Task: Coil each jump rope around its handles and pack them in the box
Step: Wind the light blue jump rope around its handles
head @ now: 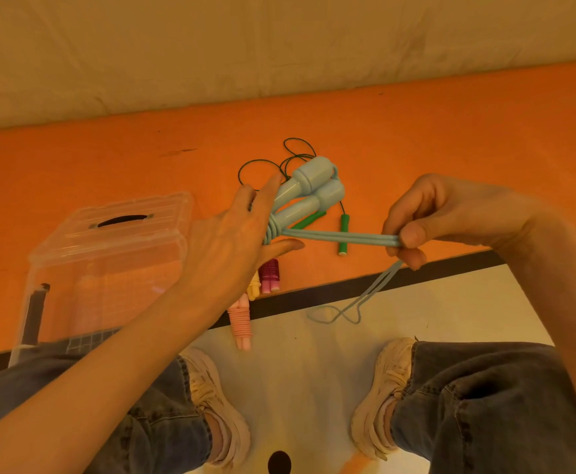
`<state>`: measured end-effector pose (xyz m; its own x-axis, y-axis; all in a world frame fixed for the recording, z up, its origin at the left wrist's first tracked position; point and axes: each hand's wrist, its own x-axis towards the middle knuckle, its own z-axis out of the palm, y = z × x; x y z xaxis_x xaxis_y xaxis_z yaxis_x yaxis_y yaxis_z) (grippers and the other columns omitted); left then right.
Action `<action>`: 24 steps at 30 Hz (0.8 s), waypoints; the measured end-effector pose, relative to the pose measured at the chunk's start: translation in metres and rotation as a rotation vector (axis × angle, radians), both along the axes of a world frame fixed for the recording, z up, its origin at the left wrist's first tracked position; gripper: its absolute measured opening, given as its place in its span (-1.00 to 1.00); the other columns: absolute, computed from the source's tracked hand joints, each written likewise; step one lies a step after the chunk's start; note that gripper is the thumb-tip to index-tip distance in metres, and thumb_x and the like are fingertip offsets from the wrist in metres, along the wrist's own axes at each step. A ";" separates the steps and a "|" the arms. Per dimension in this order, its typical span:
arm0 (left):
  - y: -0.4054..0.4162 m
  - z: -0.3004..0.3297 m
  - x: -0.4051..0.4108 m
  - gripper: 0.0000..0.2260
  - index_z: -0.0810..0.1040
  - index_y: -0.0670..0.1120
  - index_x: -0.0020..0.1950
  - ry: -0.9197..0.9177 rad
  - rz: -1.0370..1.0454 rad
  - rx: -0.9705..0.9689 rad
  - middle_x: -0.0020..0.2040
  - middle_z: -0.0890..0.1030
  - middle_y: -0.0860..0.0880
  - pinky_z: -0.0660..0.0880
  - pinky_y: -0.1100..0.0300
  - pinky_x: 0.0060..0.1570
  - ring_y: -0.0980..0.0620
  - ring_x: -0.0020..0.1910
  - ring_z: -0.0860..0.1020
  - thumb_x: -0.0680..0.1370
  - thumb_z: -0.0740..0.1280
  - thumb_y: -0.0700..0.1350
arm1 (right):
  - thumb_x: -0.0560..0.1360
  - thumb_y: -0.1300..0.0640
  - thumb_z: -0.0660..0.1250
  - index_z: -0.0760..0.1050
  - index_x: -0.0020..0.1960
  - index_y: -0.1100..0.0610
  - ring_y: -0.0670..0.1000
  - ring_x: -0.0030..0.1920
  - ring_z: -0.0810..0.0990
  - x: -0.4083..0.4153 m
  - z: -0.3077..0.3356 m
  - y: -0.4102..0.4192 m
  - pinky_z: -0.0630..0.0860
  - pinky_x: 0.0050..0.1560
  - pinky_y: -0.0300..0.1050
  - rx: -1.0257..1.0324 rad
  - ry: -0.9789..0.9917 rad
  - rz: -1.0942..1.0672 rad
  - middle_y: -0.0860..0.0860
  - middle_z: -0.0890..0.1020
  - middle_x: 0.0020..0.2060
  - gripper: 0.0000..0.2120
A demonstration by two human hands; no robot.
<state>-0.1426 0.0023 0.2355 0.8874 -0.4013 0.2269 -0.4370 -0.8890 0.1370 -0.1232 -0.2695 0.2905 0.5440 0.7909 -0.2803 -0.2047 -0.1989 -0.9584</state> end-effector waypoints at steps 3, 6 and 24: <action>0.002 -0.001 0.002 -0.32 0.41 -0.11 0.41 -0.008 0.047 0.030 -0.09 0.53 -0.11 0.30 0.15 -0.48 -0.13 -0.36 0.52 0.46 0.05 0.29 | 0.33 -0.07 0.49 0.70 -0.08 0.09 -0.09 -0.35 0.59 -0.003 0.002 0.009 0.53 -0.26 -0.28 -0.027 -0.020 0.035 0.03 0.67 -0.35 -0.73; 0.010 -0.001 0.007 -0.38 0.40 -0.12 0.41 -0.020 0.090 0.046 -0.09 0.53 -0.14 0.29 0.07 -0.39 -0.16 -0.39 0.51 0.46 0.10 0.22 | 0.30 -0.09 0.51 0.70 -0.02 0.08 -0.06 -0.34 0.57 -0.003 0.005 0.004 0.53 -0.25 -0.29 -0.092 -0.063 -0.022 0.08 0.67 -0.33 -0.67; 0.038 -0.007 0.017 -0.41 0.41 -0.08 0.40 0.058 -0.004 0.144 -0.08 0.56 -0.13 0.36 0.04 -0.27 -0.21 -0.24 0.54 0.46 0.20 0.20 | 0.12 -0.38 0.49 0.68 -0.26 -0.02 -0.11 -0.45 0.43 0.006 0.003 -0.039 0.39 -0.38 -0.37 -0.251 -0.445 -0.618 -0.02 0.62 -0.43 -0.54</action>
